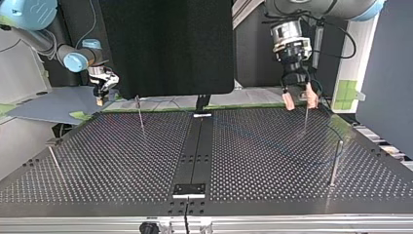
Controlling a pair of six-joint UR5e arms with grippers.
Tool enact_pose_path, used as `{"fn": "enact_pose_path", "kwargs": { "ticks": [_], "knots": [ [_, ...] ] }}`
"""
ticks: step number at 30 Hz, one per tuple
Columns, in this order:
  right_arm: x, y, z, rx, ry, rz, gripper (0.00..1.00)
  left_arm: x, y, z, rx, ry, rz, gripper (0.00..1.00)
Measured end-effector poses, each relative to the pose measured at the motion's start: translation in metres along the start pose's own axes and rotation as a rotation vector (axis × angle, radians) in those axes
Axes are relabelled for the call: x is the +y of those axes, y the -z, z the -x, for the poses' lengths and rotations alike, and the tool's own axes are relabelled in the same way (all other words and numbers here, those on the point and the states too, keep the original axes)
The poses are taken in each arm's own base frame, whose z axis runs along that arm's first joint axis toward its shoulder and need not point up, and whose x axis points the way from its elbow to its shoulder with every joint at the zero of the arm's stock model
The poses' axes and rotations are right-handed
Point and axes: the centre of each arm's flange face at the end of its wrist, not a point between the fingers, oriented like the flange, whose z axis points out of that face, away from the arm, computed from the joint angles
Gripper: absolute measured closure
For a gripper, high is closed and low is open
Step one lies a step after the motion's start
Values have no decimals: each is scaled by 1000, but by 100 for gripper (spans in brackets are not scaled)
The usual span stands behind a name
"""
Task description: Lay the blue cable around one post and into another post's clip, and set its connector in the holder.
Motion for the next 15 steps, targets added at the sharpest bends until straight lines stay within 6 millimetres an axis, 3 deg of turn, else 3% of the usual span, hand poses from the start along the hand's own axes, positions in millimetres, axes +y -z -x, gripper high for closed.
{"fn": "enact_pose_path", "kwargs": {
  "ticks": [15],
  "knots": [
    [-2, 0, 0, -2, 1, -2, 100, 38, -34, 20, -69, 10, 80, 0]
  ]
}}
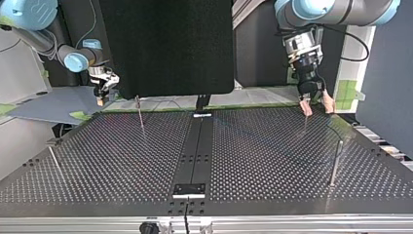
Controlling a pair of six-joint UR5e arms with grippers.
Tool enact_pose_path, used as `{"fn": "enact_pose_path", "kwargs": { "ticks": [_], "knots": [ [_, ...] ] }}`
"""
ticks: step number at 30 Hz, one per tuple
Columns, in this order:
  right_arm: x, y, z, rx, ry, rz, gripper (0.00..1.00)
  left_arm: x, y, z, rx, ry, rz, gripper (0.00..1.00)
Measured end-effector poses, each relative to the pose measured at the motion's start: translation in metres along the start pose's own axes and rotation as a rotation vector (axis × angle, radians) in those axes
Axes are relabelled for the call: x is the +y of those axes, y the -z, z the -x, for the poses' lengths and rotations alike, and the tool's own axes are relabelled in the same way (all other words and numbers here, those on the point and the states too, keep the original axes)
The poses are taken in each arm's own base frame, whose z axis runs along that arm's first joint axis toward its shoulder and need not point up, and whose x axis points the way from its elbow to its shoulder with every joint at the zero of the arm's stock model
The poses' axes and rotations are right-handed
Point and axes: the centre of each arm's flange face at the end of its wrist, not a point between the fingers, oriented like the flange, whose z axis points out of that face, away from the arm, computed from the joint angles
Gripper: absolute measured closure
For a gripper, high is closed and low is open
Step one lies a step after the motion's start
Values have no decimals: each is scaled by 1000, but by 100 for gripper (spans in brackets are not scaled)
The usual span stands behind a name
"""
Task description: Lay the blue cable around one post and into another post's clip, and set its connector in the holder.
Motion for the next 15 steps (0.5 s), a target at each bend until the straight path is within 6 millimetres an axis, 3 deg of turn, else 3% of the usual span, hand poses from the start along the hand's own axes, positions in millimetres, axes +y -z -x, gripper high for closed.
{"fn": "enact_pose_path", "kwargs": {
  "ticks": [5, 15],
  "knots": [
    [0, 0, 0, 0, 0, -1, 100, 7, -19, -4, -1, 27, 11, 0],
    [-1, 0, 0, 2, -1, -4, 100, -5, -50, 12, -48, 81, -6, 0]
  ]
}}
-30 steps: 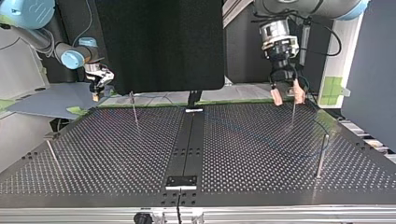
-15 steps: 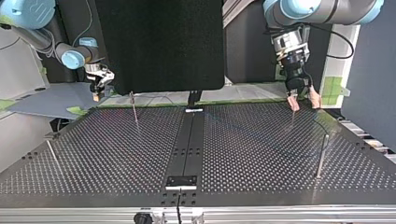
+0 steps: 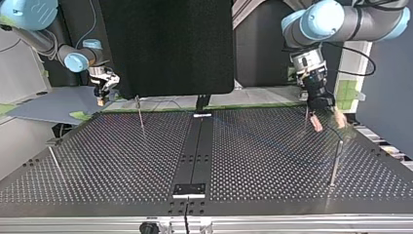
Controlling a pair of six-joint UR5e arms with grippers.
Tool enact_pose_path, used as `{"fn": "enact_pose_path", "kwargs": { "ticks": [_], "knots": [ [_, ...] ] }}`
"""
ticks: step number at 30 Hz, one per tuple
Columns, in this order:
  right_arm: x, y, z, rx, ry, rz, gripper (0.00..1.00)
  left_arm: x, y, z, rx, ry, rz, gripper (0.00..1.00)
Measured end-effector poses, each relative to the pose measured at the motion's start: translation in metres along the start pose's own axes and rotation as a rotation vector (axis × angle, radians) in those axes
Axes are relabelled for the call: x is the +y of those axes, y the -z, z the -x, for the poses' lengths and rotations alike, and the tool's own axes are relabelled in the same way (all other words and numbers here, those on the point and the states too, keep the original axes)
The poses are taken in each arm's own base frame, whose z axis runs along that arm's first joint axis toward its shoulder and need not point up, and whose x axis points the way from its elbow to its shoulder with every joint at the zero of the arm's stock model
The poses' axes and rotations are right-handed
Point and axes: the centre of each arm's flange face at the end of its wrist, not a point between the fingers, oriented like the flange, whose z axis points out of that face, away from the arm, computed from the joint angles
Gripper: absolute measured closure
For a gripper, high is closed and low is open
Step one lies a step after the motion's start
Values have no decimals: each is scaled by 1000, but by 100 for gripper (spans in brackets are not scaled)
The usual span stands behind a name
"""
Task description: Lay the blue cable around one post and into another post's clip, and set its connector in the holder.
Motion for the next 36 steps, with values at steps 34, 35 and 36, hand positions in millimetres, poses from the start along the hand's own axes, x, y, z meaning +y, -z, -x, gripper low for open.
{"fn": "enact_pose_path", "kwargs": {
  "ticks": [34, 35, 36],
  "knots": [
    [-6, 0, 2, -5, 2, -9, 100, 24, -70, 12, -38, -8, 22, 0],
    [-7, 0, 2, -5, 3, -9, 100, 25, -73, 11, -31, -9, 20, 0],
    [-7, 0, 2, -6, 3, -10, 100, 25, -75, 10, -26, -9, 17, 0]
  ]
}}
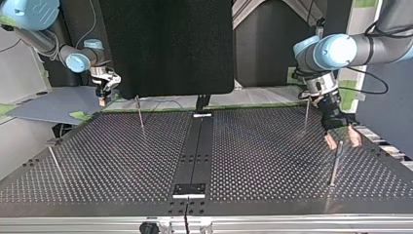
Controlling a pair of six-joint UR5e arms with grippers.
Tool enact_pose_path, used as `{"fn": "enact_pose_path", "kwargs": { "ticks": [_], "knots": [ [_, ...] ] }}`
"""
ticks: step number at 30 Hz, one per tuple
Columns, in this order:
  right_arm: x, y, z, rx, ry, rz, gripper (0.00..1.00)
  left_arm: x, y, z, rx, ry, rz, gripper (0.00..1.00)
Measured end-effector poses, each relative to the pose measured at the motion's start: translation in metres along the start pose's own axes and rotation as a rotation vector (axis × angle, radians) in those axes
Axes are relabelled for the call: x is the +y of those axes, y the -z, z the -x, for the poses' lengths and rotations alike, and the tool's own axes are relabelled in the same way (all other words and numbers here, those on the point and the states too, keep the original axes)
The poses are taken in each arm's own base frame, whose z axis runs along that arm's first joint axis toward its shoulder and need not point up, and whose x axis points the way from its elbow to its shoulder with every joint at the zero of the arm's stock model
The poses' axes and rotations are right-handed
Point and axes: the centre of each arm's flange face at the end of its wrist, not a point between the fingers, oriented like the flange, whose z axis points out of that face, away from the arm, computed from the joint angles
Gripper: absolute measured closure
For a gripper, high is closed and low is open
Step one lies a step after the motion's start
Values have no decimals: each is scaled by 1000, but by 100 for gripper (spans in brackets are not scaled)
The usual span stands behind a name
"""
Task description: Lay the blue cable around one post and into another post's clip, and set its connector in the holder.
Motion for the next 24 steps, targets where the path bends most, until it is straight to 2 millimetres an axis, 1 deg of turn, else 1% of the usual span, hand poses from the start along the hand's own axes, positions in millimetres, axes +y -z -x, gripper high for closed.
{"fn": "enact_pose_path", "kwargs": {
  "ticks": [7, 11, 16, 24],
  "knots": [
    [-1, 0, 0, 0, 0, -1, 100, 0, -9, 1, 3, -3, -4, 0],
    [-2, 0, 0, 0, 1, -4, 100, 5, -21, 4, -7, -18, 23, 0],
    [-3, 0, 1, 1, 0, -5, 100, 0, -35, 7, -12, -28, 30, 0],
    [-3, -1, 0, 2, 1, -5, 100, -1, -58, -1, 16, -38, 22, 0]
  ]
}}
